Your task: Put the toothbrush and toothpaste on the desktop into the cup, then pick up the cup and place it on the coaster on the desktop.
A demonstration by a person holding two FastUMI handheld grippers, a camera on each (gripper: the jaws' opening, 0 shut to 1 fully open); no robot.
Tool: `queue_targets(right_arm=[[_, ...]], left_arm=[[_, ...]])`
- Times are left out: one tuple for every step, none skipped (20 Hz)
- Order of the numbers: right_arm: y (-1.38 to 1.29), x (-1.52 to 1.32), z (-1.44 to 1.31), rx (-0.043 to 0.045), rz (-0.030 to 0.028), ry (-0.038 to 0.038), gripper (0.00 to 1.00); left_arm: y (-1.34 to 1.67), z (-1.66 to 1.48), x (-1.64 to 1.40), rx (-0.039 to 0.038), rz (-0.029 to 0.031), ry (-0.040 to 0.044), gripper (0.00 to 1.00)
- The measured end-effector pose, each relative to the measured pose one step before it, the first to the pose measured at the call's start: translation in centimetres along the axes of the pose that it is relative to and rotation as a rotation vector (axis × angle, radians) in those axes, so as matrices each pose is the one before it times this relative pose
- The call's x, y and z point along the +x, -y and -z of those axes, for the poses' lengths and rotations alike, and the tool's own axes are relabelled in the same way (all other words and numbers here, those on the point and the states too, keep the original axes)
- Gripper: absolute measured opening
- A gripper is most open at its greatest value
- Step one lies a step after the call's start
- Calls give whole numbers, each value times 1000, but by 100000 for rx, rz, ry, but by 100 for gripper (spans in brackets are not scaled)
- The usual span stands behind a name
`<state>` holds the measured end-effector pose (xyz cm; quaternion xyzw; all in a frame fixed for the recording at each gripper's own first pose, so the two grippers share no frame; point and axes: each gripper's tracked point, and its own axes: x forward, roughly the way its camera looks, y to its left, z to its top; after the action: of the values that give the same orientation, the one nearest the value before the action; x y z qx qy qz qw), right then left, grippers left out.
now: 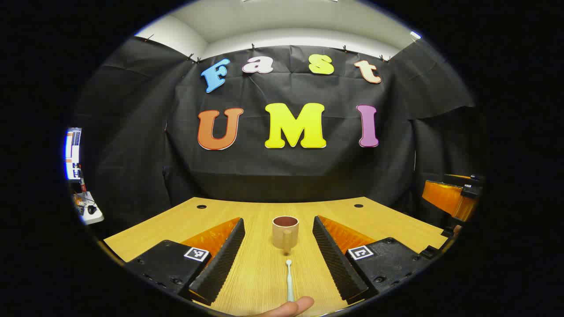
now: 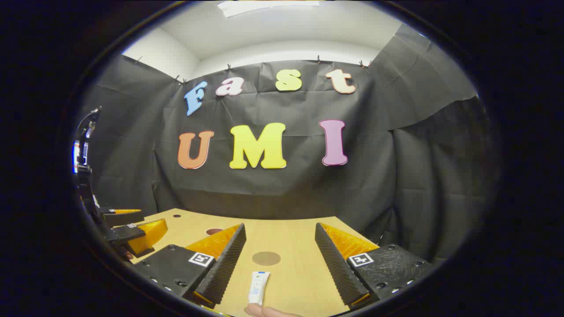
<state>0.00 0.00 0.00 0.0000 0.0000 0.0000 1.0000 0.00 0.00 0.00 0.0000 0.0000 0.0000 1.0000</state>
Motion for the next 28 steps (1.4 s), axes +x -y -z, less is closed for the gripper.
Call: queue_targets(right_arm=[[144,-59,99,-228,-138,-337,96],[156,-26,142,-646,329,-136,95],[220,14,29,-511,416,-60,95],[30,-91,81,-266,82,82,96],[54,-104,-122,9,157,325,96],[85,-12,-54,162,305,254,96],[40,-18,-187,215,53,438,96],[-21,-147,6,55,-84,583,96],[74,-21,-112,-475,180,722,96],[191,44,83,-941,623,374,96],[177,42,41,-1036,692,212,96],[110,-42,239,-629,316,-176,96],[-24,-58,190,-54,-421,-449,95],[-31,124,337,585,-521,-605,95],[68,80,138,898,-124,-507,95],[257,93,287,990,238,-425,95],[279,136,159,873,672,-599,95],[111,116,470,1069,400,-1255,95],[-385,-19,472,1398,-2050,-1337,96],[-722,-74,495,1167,-2923,-1057,96],[-198,161,465,-67,-1346,-1048,95],[295,248,758,-1327,64,-1176,95],[157,344,804,-2088,556,-1617,95],[-145,300,892,-1979,184,-1711,95],[-359,350,989,-1437,-441,-2421,94],[-610,373,1084,-708,-1497,-2869,95],[-737,420,1079,-387,-1987,-3341,95],[-532,392,1067,-244,-1813,-3148,95]], left_arm=[[347,218,91,-960,902,-335,98],[-215,128,-46,-443,-833,-387,98],[-351,34,152,170,-910,-54,98],[-254,75,109,319,-191,-300,98],[-167,282,-104,362,-357,-998,98],[-301,67,17,-113,-551,-187,98],[-416,21,121,-262,-1144,-346,98],[-183,4,128,-365,-479,-125,98],[-178,58,30,-352,-550,-181,99],[-184,183,78,-612,-279,-167,98],[-132,148,30,-693,-145,-298,98],[52,183,104,-526,-47,-366,98],[-37,292,26,212,-534,-913,98],[-2,174,80,500,-448,-734,98],[249,366,143,492,14,-925,98],[77,390,120,48,269,-862,99],[51,507,283,-75,42,-1267,98],[150,558,241,-184,230,-1661,99],[179,1115,311,-203,519,-2982,98],[263,1363,220,-373,787,-3726,99],[291,1204,364,-256,912,-3153,99],[114,1335,377,178,-102,-3866,99],[-42,1269,457,677,-750,-3767,99],[26,1325,527,767,-280,-3723,99],[111,1338,678,395,21,-4332,99],[-41,1435,721,-353,-276,-4917,99],[68,1176,578,-589,-109,-4661,99],[26,895,588,-782,15,-3647,99]])
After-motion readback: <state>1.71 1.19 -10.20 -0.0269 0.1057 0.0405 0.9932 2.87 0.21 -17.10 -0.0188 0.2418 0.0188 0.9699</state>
